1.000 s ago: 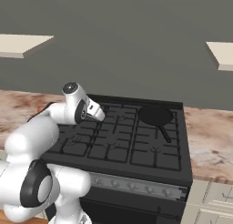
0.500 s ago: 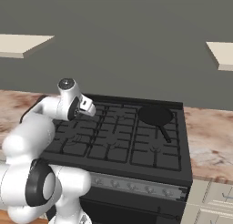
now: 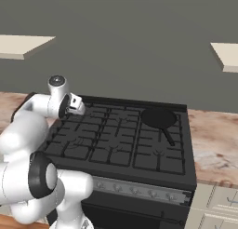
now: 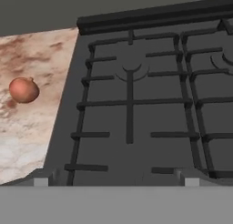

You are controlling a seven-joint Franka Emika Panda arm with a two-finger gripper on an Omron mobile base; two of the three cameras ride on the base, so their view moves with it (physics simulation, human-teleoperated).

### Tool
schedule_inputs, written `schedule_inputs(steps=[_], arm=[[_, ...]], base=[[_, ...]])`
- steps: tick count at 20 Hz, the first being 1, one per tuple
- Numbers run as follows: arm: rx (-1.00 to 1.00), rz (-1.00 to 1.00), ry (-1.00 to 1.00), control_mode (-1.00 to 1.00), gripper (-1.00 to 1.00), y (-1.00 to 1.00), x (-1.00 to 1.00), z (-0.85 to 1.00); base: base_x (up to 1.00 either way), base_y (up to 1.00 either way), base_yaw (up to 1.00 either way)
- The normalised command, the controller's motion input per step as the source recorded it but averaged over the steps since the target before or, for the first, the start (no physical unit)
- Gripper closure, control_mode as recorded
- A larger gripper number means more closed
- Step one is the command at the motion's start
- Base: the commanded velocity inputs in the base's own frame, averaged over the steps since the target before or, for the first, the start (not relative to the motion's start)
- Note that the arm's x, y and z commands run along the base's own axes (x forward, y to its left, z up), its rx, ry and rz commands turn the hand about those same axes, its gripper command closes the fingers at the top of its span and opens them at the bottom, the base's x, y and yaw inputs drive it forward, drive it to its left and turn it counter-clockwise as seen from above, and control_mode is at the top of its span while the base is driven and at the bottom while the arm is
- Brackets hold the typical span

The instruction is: Place the pan on the rear right burner on the stove. Then place the tomato and the onion in the pan and turn on the rear right burner.

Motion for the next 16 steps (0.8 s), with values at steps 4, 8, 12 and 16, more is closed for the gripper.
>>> schedule_inputs(steps=[4, 8, 12, 16], arm=[[0.0, 0.11, 0.08, -1.0, -1.0, 0.61, 0.0, 0.0], [0.0, 0.11, 0.07, -1.0, -1.0, 0.56, 0.0, 0.0], [0.0, 0.09, 0.02, -1.0, -1.0, 0.38, 0.08, 0.0], [0.0, 0.05, 0.0, -1.0, -1.0, 0.37, 0.11, 0.0]], base=[[0.0, 0.0, 0.0], [0.0, 0.0, 0.0], [0.0, 0.0, 0.0], [0.0, 0.0, 0.0]])
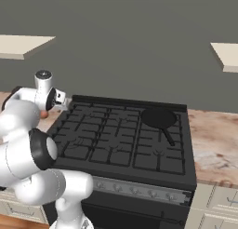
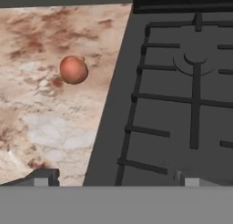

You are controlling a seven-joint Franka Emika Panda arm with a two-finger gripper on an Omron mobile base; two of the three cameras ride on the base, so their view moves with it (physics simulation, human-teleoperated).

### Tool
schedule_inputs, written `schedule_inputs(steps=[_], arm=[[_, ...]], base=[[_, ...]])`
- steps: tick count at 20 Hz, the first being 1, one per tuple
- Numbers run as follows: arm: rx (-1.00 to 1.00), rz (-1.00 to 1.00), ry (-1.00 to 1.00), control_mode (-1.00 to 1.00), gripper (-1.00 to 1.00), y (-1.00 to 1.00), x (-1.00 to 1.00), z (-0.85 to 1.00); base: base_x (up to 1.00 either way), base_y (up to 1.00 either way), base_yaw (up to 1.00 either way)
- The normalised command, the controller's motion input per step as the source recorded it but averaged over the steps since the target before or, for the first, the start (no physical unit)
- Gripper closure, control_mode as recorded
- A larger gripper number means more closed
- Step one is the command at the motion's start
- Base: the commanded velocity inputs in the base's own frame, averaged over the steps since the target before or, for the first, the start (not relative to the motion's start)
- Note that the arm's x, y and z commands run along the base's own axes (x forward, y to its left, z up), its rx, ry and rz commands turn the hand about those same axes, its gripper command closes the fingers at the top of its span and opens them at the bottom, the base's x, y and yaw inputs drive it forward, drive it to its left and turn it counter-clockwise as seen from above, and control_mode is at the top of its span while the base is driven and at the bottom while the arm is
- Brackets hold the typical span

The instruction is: Place the pan on the rear right burner on the stove. Then place the tomato and the onion in the pan and turn on the rear right burner.

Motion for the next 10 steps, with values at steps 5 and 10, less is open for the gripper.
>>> schedule_inputs(steps=[5, 10], arm=[[0.0, 0.04, 0.0, -1.0, -1.0, 0.38, 0.12, 0.0], [0.0, 0.0, 0.0, -1.0, -1.0, 0.43, 0.01, 0.0]], base=[[0.0, 0.0, 0.0], [0.0, 0.0, 0.0]])
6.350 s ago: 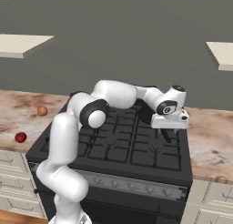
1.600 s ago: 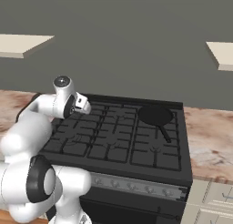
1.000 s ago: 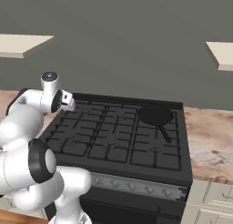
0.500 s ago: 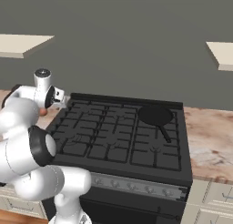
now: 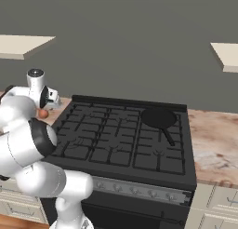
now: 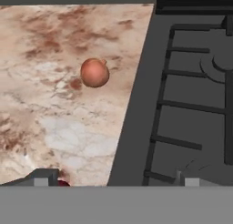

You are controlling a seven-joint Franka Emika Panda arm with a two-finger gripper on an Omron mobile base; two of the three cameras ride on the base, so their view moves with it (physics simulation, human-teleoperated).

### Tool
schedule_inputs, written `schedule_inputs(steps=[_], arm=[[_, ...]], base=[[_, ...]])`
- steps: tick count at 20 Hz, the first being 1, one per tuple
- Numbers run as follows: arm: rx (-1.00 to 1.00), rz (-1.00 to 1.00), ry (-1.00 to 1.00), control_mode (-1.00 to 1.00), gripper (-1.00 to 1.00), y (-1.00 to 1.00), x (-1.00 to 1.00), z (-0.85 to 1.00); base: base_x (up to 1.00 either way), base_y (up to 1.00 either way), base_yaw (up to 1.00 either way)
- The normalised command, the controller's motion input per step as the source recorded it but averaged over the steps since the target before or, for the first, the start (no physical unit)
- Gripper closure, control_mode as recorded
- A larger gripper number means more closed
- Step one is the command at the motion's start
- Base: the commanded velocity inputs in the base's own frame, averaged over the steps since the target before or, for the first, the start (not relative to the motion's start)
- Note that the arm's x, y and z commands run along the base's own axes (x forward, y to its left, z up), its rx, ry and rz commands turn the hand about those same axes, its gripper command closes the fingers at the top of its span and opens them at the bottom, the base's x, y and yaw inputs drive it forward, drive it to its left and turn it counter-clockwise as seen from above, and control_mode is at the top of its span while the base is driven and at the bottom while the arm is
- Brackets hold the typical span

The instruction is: Place the pan on the rear right burner on the stove. Then place the tomato and the onion in the pan and turn on the rear right burner.

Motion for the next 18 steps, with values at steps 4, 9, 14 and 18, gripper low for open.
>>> schedule_inputs(steps=[4, 9, 14, 18], arm=[[0.0, 0.0, 0.0, -1.0, -1.0, 0.27, 0.02, 0.0], [0.0, 0.03, 0.0, -1.0, -1.0, 0.15, 0.36, 0.0], [0.0, 0.0, 0.0, -1.0, -1.0, 0.09, 0.61, -0.01], [0.0, 0.0, 0.0, -1.0, -1.0, 0.34, 0.43, -0.05]], base=[[0.0, 0.0, 0.0], [0.0, 0.0, 0.0], [0.0, 0.0, 0.0], [0.0, 0.0, 0.0]])
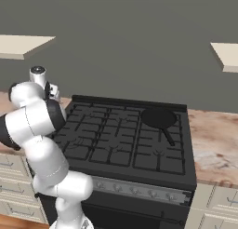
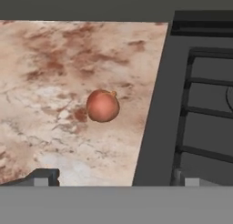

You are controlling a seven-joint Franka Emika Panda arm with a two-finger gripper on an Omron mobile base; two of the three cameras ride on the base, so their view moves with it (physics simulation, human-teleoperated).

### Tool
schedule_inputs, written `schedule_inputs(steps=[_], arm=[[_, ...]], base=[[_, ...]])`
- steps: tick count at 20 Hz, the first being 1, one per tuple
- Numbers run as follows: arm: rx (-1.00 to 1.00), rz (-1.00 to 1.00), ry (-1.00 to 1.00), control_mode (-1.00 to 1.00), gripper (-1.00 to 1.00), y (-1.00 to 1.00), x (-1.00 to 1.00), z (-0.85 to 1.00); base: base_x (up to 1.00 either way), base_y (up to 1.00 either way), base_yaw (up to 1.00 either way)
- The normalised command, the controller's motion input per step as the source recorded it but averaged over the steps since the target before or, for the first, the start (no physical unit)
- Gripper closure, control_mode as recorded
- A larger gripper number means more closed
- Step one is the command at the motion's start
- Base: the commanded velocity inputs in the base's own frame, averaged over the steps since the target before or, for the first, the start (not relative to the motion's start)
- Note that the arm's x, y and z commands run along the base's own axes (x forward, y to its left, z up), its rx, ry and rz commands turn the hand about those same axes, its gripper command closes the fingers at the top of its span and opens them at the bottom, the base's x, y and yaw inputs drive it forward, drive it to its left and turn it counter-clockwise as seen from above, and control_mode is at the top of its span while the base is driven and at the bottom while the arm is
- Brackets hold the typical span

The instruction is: Place the pan on the rear right burner on the stove. Then place the tomato and the onion in the pan and turn on the rear right burner.

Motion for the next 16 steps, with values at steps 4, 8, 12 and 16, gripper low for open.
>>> schedule_inputs(steps=[4, 8, 12, 16], arm=[[0.0, 0.0, 0.08, -1.0, -1.0, 0.39, 0.25, 0.0], [0.0, 0.0, 0.13, -1.0, -1.0, 0.37, 0.17, 0.0], [-0.01, 0.0, 0.08, -1.0, -1.0, 0.12, 0.26, 0.0], [-0.01, 0.0, 0.04, -1.0, -1.0, 0.03, 0.39, -0.06]], base=[[0.0, 0.0, 0.0], [0.0, 0.0, 0.0], [0.0, 0.0, 0.0], [0.0, 0.0, 0.0]])
